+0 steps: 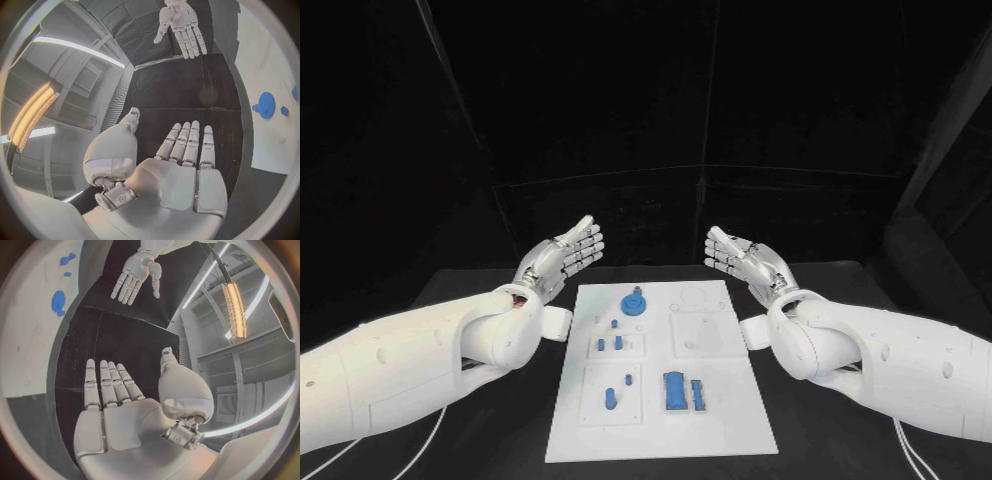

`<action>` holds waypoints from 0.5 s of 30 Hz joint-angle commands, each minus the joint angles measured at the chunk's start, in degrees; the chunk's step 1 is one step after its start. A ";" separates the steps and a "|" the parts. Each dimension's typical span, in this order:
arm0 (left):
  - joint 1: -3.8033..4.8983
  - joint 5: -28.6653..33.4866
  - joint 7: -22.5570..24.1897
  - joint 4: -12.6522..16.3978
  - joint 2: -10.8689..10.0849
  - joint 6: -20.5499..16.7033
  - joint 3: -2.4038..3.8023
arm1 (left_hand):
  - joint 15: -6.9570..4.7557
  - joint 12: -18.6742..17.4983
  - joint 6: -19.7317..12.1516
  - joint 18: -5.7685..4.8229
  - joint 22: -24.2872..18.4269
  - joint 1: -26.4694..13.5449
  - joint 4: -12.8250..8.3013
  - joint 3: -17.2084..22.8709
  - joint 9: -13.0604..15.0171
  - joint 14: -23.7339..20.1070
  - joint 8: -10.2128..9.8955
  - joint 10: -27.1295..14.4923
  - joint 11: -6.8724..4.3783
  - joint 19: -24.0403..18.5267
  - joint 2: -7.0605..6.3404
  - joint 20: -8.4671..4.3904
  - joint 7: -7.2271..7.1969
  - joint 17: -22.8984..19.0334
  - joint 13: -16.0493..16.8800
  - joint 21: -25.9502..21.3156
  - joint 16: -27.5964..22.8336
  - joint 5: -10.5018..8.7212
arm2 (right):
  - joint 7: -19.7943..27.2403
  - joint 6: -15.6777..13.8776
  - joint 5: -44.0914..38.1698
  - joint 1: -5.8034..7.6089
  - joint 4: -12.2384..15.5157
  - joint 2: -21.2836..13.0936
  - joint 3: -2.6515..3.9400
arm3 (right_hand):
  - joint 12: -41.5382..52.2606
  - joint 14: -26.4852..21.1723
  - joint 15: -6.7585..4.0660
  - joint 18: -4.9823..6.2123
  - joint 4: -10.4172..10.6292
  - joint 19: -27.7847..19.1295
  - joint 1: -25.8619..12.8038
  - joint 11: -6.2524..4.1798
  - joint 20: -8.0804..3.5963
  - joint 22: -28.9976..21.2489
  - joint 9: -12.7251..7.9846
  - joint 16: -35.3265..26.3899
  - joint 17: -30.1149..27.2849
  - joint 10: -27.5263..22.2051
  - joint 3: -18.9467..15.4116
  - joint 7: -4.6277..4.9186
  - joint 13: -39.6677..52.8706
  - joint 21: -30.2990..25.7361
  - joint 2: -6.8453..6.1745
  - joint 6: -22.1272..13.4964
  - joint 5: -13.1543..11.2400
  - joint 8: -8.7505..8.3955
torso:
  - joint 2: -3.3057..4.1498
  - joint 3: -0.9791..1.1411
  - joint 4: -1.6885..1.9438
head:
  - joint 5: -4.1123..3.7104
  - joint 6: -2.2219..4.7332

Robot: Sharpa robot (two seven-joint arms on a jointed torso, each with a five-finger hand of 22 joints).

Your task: Assemble the parts on the task board

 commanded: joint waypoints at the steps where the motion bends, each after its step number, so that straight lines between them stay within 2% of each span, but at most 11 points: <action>1: -1.98 -1.56 1.74 2.46 0.40 -12.62 1.49 | -2.84 -0.44 -8.50 -2.26 -3.45 -11.97 0.02 -2.17 -0.23 -7.60 -0.46 -8.86 -4.17 -5.83 0.16 -2.48 -4.15 -4.45 -0.24 -1.13 -2.37 -0.44 | 3.88 -9.28 8.13 -0.76 1.79 0.13 0.54 | -1.22 -9.50 -1.53 -1.98 -0.12 -8.03 -12.54 -3.66 -2.25 -3.71 -5.18 -0.48 -2.96 -8.93 1.96 -1.93 -5.63 -5.50 -2.28 -8.07 -0.36 -0.44 | -1.34 0.01 0.21 | 0.38 -0.16; 2: -2.62 -1.70 1.87 3.12 0.50 -14.20 2.03 | -2.84 -0.44 -9.27 -2.41 -3.74 -13.02 0.02 -2.35 -0.23 -8.27 -0.46 -9.65 -4.17 -6.36 0.16 -2.71 -4.15 -4.45 -0.24 -1.13 -2.57 -0.44 | 4.12 -9.99 8.76 -0.99 2.20 0.17 0.70 | -1.22 -10.33 -1.53 -2.32 -0.12 -8.76 -13.65 -3.66 -2.41 -4.02 -5.18 -0.48 -2.96 -9.73 6.14 -6.12 -5.63 -5.50 -2.28 -8.77 -0.36 -0.44 | -1.34 0.01 0.21 | 0.38 -0.16; 3: -3.19 -1.82 1.98 3.71 0.58 -15.61 2.52 | -2.84 -0.44 -10.00 -6.42 -4.04 -14.03 0.02 -2.53 -0.23 -8.92 -0.46 -10.41 -4.17 -6.84 0.16 -2.92 -4.15 -4.45 -0.24 -1.13 -2.76 -0.44 | 4.30 -10.55 9.26 -1.17 2.53 0.21 0.82 | -1.22 -11.10 -1.53 -2.61 -0.12 -9.37 -14.64 -3.66 -2.60 -4.33 -5.18 -0.48 -2.96 -10.40 6.14 -6.12 -5.63 -5.50 -2.28 -9.43 -0.36 -0.44 | -1.34 0.01 0.21 | 0.38 -0.16; 5: -4.18 -2.03 2.19 4.74 0.74 -18.07 3.37 | -2.84 -0.44 -11.30 -6.42 -4.57 -15.88 0.02 -2.88 -0.23 -10.10 -0.46 -11.79 -4.17 -7.73 0.16 -3.30 -4.15 -4.45 -0.24 -1.13 -3.17 -0.44 | 4.56 -11.34 9.96 -1.42 2.98 0.26 0.98 | -1.22 -12.55 -1.53 -2.61 -0.12 -10.60 -16.56 -3.66 -2.95 -4.89 -5.18 -0.48 -2.96 -11.82 6.14 -6.12 -5.63 -5.50 -2.28 -10.56 -0.36 -0.44 | -1.34 0.01 0.21 | 0.38 -0.16; 6: -4.61 -2.13 2.28 5.18 0.80 -19.13 3.73 | -2.84 -0.44 -11.90 -6.42 -4.81 -16.72 0.02 -6.91 -0.23 -10.66 -0.46 -12.41 -4.17 -8.16 0.16 -3.48 -4.15 -4.45 -0.24 -1.13 -3.32 -0.44 | 4.64 -11.57 10.16 -1.49 3.11 0.27 1.03 | -1.22 -13.26 -1.53 -6.63 -0.12 -11.19 -17.49 -3.66 -7.06 -5.16 -5.18 -0.48 -2.96 -12.45 6.14 -6.12 -5.63 -5.50 -2.28 -11.16 -0.36 -0.44 | -1.34 0.01 0.21 | 0.38 -0.16; 7: -4.99 -2.21 2.36 5.57 0.86 -20.08 4.06 | -2.84 -0.44 -12.53 -6.42 -5.07 -17.59 0.02 -6.91 -0.23 -11.17 -0.46 -13.04 -4.17 -8.58 0.16 -3.65 -4.15 -4.45 -0.24 -1.13 -7.48 -0.44 | 4.67 -11.68 10.26 -1.53 3.18 0.28 1.06 | -1.22 -13.89 -1.53 -6.63 -0.12 -11.72 -18.32 -3.66 -7.06 -5.42 -5.18 -0.48 -2.96 -13.07 6.14 -6.12 -5.63 -5.50 -2.28 -11.75 -0.36 -0.44 | -1.34 0.01 0.21 | 0.38 -0.16; 8: -5.48 -2.31 2.46 6.08 0.93 -21.29 4.48 | -2.84 -0.44 -13.25 -6.42 -5.36 -18.61 0.02 -6.91 -0.23 -11.83 -0.46 -13.81 -4.17 -9.06 0.16 -7.79 -4.15 -4.45 -0.24 -1.13 -7.48 -0.44 | 4.68 -11.70 10.27 -1.54 3.19 0.28 1.06 | -1.22 -14.84 -1.53 -6.63 -0.12 -12.45 -19.58 -3.66 -7.06 -5.79 -5.18 -0.48 -2.96 -13.95 6.14 -6.12 -5.63 -5.50 -2.28 -12.56 -0.36 -0.44 | -1.34 0.01 0.21 | 0.38 -0.16; 12: -6.29 -2.49 2.62 6.92 1.06 -23.30 5.17 | -2.84 -0.44 -15.23 -6.42 -6.16 -21.39 0.02 -6.91 -0.23 -13.61 -0.46 -15.85 -4.17 -10.54 0.16 -7.79 -4.15 -4.45 -0.24 -1.13 -7.48 -0.44 | 4.68 -11.70 10.27 -1.54 3.19 0.28 1.06 | -1.22 -17.03 -1.53 -6.63 -0.12 -14.29 -22.49 -3.66 -7.06 -6.65 -5.18 -0.48 -2.96 -16.02 6.14 -6.12 -5.63 -5.50 -2.28 -14.44 -0.36 -0.44 | -1.34 0.01 0.21 | 0.38 -0.16; 15: -6.44 -2.52 2.65 7.07 1.08 -23.66 5.30 | -2.84 -0.44 -16.67 -6.42 -6.75 -23.42 0.02 -6.91 -0.23 -14.90 -0.46 -17.37 -4.17 -11.52 0.16 -7.79 -4.15 -4.45 -0.24 -1.13 -7.48 -0.44 | 4.68 -11.70 10.27 -1.54 3.19 0.28 1.06 | -1.22 -18.59 -1.53 -6.63 -0.12 -15.59 -24.52 -3.66 -7.06 -7.25 -5.18 -0.48 -2.96 -17.48 6.14 -6.12 -5.63 -5.50 -2.28 -15.76 -0.36 -0.44 | -1.34 0.01 0.21 | 0.38 -0.16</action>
